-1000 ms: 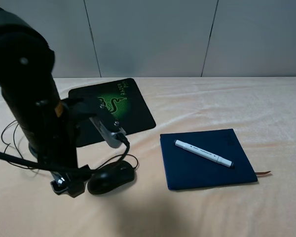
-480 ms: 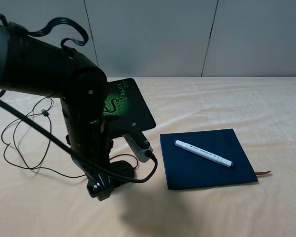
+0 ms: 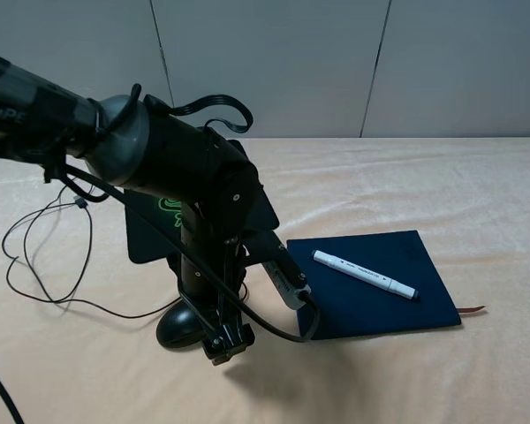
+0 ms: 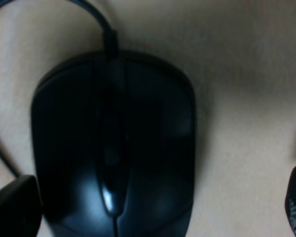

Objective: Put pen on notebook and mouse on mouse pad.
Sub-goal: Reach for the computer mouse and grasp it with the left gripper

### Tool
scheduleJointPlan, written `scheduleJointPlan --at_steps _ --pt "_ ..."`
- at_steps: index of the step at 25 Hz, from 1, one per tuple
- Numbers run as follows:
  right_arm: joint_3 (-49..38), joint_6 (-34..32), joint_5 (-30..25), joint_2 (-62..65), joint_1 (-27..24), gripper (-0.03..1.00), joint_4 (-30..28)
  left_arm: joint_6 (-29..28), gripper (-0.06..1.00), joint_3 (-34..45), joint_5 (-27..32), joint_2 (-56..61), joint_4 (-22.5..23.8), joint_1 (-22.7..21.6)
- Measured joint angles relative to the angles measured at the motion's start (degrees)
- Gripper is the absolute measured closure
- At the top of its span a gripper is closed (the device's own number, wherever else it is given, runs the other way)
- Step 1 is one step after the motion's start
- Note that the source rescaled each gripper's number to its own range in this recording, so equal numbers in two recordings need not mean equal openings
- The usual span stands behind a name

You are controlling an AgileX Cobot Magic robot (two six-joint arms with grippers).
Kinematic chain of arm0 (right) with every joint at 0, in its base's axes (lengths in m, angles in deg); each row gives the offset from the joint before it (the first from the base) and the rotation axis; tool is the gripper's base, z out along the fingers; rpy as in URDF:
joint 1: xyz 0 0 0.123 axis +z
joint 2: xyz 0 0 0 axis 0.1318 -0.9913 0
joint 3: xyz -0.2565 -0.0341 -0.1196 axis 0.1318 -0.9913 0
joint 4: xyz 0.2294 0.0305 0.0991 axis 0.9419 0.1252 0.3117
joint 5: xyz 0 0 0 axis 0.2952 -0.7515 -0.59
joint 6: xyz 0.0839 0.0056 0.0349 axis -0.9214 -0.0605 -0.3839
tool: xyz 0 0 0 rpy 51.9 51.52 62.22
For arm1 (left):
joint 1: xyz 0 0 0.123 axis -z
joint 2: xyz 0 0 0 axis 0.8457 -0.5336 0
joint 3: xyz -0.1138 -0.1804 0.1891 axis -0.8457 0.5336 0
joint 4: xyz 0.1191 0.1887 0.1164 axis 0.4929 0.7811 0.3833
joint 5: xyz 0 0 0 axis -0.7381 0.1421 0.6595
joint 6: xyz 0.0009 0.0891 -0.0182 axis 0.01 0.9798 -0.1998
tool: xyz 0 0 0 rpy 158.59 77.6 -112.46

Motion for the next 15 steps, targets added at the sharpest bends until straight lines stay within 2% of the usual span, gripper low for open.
scheduleJointPlan --at_steps 6,15 --pt "0.0 0.0 0.0 0.0 0.0 -0.03 0.0 0.0 -0.05 -0.1 -0.1 -1.2 2.4 0.0" --pt "0.0 0.0 0.0 0.0 0.0 -0.03 0.0 0.0 -0.03 -0.1 -0.4 -1.5 1.9 0.0"
